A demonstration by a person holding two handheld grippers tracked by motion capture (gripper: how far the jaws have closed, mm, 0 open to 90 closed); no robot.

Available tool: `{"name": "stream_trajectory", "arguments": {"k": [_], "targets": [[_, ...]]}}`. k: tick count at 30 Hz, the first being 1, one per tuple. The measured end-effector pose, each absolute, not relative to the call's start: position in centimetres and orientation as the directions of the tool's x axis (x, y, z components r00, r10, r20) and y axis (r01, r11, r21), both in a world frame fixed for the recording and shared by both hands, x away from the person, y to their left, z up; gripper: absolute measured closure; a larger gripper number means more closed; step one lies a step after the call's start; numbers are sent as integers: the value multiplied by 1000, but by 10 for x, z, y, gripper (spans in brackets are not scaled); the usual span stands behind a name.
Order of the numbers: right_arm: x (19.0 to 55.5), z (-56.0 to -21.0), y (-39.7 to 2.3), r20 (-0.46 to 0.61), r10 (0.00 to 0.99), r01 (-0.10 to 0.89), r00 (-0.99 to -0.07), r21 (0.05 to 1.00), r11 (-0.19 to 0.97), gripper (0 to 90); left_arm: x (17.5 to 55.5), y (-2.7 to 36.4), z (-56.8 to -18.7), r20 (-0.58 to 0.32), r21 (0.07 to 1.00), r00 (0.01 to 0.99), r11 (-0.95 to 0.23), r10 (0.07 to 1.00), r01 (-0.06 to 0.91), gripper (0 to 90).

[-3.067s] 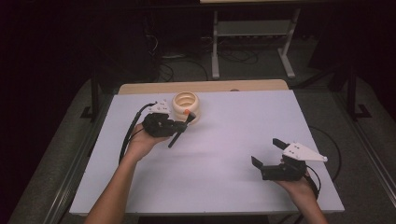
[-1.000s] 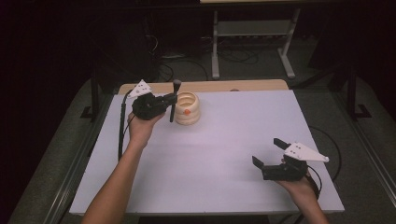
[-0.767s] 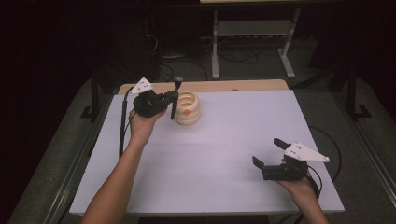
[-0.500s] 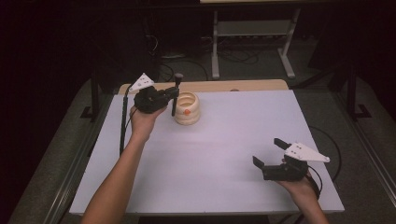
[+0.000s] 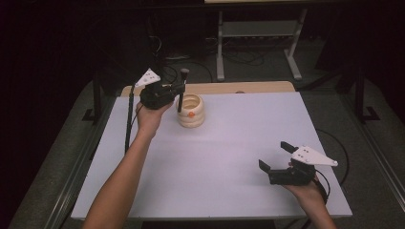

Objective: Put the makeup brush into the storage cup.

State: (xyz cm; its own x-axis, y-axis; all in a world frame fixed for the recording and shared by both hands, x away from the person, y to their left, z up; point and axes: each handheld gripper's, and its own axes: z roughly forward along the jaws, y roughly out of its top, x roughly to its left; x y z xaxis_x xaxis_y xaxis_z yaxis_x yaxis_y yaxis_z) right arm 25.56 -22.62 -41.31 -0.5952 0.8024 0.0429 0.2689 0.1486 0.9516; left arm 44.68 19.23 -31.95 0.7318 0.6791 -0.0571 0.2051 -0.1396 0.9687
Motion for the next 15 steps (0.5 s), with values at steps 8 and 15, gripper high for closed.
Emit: {"name": "stream_trajectory", "arguments": {"k": [8, 15], "targets": [[255, -413, -227, 48, 803, 271, -595, 952, 143, 0, 454, 187, -320, -36, 971, 730, -148, 683, 187, 783], [255, -413, -227, 48, 802, 270, -595, 952, 143, 0, 460, 186, -323, -26, 974, 729, -146, 684, 172, 783]]}}
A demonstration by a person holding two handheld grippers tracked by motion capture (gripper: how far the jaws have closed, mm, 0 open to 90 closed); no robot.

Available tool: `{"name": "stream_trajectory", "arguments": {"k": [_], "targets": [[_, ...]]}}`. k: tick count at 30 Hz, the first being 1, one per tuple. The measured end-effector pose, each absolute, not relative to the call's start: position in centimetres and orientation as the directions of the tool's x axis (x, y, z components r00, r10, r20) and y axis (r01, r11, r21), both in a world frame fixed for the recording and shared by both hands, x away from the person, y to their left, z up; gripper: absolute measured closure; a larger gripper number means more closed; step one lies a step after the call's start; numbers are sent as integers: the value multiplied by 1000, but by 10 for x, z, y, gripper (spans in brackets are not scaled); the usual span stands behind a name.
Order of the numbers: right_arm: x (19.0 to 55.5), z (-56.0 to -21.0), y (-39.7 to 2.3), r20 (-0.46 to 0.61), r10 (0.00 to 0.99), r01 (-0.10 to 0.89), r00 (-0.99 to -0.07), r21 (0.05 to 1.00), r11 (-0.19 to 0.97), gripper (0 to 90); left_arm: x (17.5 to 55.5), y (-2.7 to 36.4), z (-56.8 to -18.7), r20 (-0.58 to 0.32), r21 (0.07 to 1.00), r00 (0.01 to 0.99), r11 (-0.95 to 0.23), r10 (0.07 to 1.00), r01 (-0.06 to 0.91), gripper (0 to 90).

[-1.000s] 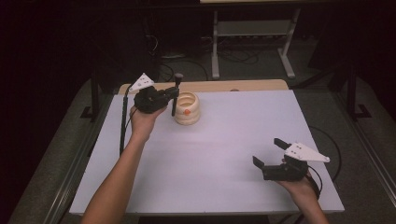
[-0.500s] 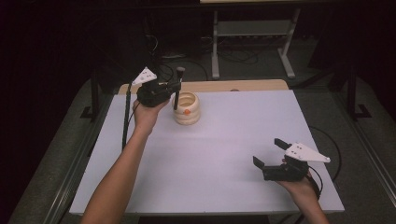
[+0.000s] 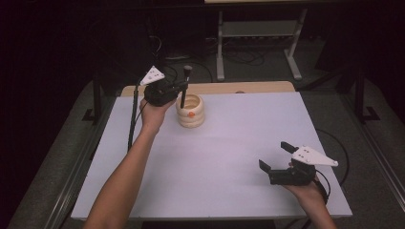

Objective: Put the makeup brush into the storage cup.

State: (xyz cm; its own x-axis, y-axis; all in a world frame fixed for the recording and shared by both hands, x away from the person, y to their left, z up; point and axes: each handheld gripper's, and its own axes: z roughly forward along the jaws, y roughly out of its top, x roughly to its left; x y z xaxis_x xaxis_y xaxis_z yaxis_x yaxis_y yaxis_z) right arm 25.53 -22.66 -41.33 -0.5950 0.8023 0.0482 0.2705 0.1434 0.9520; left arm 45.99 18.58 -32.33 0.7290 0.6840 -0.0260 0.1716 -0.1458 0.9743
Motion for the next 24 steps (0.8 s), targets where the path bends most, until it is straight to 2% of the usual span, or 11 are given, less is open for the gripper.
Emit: {"name": "stream_trajectory", "arguments": {"k": [24], "targets": [[255, -414, -228, 51, 801, 271, -596, 952, 141, 0, 478, 178, -336, -33, 978, 713, -126, 700, 169, 783]]}}
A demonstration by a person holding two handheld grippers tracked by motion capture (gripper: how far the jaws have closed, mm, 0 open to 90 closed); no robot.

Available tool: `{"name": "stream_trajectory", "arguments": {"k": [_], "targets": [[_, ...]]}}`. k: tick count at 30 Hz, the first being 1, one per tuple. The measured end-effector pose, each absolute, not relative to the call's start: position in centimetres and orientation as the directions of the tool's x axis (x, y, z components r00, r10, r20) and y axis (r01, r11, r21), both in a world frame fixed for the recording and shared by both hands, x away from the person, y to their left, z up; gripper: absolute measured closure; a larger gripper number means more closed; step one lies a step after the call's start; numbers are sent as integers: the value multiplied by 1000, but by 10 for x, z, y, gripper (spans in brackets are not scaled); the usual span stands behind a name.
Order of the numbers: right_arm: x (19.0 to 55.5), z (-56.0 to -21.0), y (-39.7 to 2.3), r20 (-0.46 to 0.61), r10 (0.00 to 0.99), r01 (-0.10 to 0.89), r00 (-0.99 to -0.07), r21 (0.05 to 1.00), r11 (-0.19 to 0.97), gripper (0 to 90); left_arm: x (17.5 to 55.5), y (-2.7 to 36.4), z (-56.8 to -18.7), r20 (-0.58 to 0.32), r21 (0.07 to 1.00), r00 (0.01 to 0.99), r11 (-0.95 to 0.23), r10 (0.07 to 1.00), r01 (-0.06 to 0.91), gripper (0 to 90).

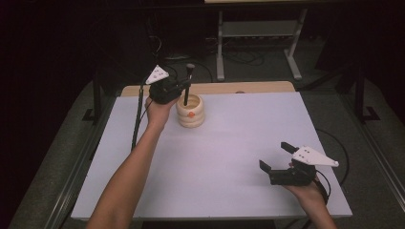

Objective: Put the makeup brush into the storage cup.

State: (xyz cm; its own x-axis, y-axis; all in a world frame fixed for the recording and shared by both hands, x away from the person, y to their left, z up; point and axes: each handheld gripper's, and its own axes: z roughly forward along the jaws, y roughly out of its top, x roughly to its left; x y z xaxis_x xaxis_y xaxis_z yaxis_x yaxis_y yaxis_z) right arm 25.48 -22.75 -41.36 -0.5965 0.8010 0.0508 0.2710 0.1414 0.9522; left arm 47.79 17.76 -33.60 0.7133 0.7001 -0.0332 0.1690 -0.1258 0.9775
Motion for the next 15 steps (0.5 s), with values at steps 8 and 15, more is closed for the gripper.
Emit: {"name": "stream_trajectory", "arguments": {"k": [8, 15], "targets": [[254, -414, -228, 57, 802, 277, -594, 951, 138, 0, 484, 182, -343, -52, 975, 705, -116, 707, 189, 782], [254, -414, -229, 56, 803, 277, -593, 951, 138, 0, 487, 181, -349, -85, 972, 706, -96, 703, 212, 782]]}}
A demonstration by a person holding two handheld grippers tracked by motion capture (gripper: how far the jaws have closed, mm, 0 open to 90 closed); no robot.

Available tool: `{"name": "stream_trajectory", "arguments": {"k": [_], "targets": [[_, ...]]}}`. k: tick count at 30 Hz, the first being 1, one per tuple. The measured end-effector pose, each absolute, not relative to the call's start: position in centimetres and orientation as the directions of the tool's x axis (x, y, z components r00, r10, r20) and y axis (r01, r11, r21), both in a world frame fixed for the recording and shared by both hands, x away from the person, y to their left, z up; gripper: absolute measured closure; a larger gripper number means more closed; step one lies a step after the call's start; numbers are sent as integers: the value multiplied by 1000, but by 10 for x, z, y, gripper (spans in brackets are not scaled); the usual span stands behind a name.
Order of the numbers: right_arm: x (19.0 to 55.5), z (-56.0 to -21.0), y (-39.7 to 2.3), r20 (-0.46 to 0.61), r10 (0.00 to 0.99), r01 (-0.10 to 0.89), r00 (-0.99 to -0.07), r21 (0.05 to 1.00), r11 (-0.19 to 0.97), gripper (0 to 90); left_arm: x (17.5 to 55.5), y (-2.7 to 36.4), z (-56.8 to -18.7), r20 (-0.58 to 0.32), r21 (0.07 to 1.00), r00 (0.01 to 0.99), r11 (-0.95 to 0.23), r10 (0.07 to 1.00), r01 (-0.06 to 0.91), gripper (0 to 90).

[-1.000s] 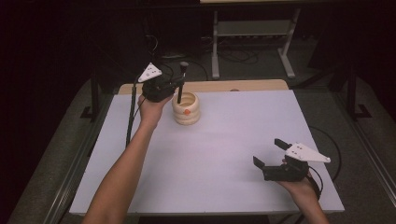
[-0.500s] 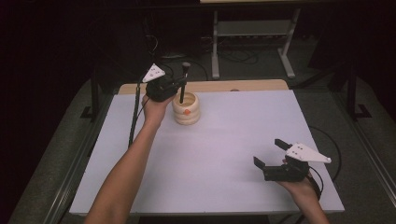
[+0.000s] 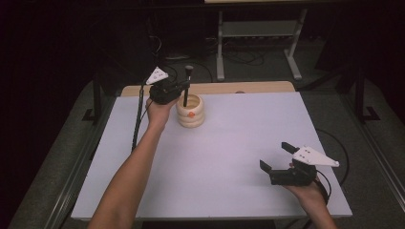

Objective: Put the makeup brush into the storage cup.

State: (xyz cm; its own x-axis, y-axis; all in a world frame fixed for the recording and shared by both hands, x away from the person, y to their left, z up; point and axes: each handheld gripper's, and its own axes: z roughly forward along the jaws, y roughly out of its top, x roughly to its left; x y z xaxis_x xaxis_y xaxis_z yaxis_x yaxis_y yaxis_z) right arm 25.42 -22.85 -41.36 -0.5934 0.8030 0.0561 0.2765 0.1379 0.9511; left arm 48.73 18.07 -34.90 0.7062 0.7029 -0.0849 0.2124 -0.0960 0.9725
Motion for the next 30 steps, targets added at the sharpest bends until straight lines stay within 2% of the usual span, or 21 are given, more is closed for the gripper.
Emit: {"name": "stream_trajectory", "arguments": {"k": [30], "targets": [[253, -414, -229, 50, 804, 275, -593, 951, 144, 0, 489, 179, -371, -95, 953, 713, -145, 695, 268, 780]]}}
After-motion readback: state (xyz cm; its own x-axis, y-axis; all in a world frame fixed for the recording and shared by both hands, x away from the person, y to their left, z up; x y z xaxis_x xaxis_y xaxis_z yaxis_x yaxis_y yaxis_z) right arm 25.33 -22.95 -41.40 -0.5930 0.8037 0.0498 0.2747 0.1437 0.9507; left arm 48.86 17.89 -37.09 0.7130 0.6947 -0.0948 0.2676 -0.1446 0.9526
